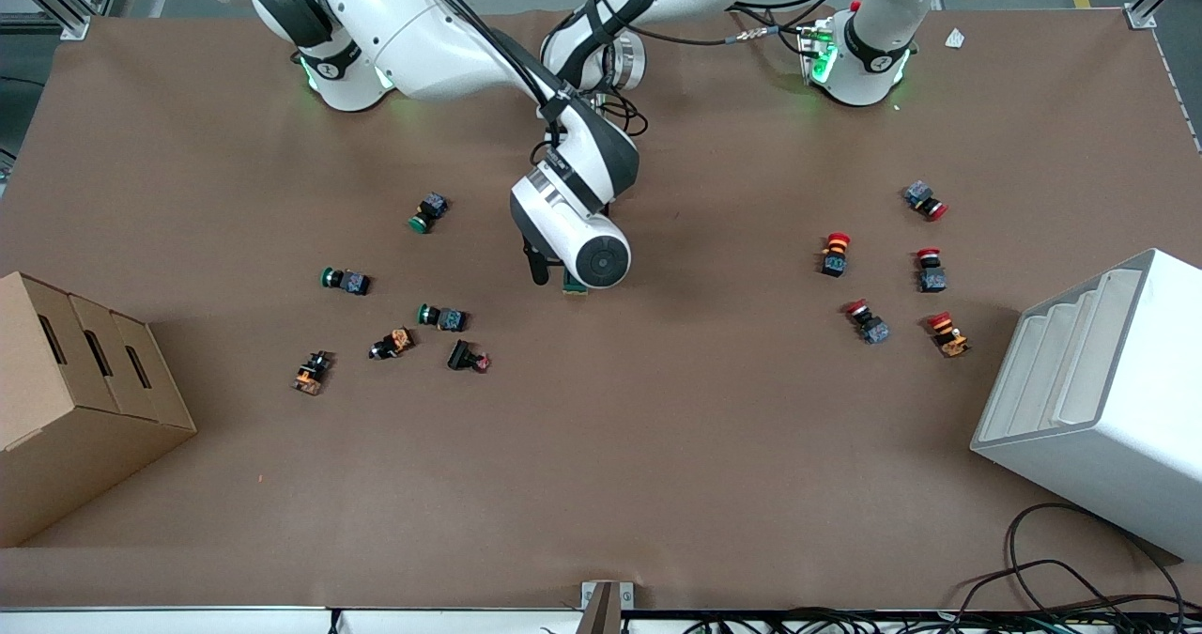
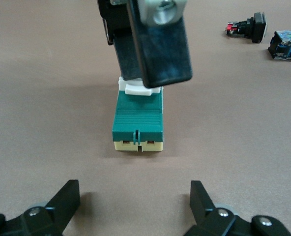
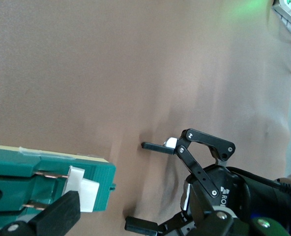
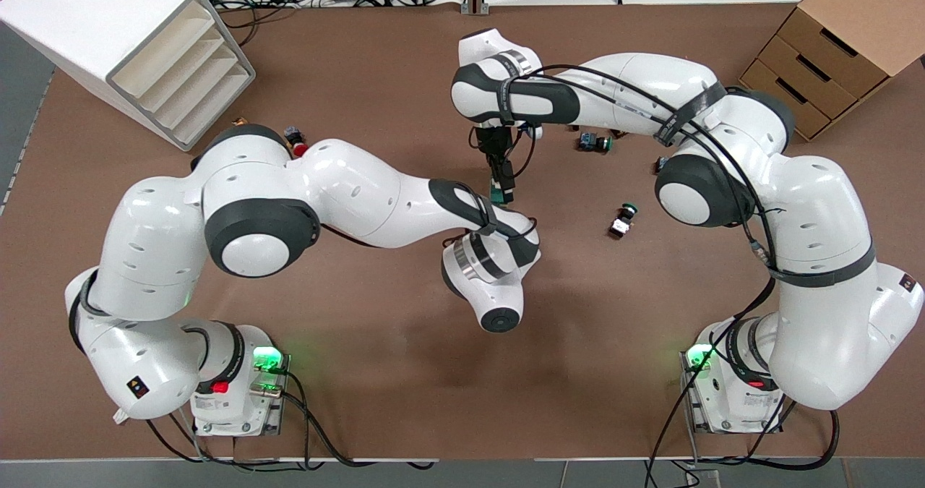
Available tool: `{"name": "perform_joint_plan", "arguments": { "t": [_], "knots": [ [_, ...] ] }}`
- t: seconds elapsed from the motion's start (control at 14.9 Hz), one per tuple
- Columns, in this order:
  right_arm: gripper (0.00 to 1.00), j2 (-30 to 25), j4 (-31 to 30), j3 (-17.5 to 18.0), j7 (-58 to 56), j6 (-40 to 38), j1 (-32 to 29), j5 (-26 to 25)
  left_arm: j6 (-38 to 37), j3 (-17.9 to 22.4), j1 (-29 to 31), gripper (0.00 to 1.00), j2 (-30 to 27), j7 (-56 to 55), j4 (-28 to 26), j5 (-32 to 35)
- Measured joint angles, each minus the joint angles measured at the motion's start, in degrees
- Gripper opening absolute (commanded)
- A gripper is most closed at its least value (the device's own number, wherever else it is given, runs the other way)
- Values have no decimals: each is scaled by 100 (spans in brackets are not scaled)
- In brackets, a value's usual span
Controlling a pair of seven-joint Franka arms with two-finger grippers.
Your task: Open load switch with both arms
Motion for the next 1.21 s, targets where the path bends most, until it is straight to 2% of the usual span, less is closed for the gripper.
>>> {"name": "perform_joint_plan", "arguments": {
  "t": [0.33, 0.6, 0.74, 0.94, 1.21],
  "knots": [
    [100, -14, 39, -20, -49, 1, -4, 0, 0, 0, 0, 99, 0, 0, 0, 0],
    [100, -199, 200, -97, -537, -165, -160, -4, -3, 0, 0, 99, 1, 55, 5, 0],
    [100, -361, 253, -145, -1116, -313, -349, -137, -3, 1, 0, 99, 2, 80, 10, 0],
    [100, -791, 286, -180, -2431, -419, -729, -697, 5, 1, 0, 99, 12, 87, 32, -4],
    [100, -1437, 176, -225, -4454, -552, -1487, -950, 70, -7, 0, 99, 32, 456, 211, -316]
  ]
}}
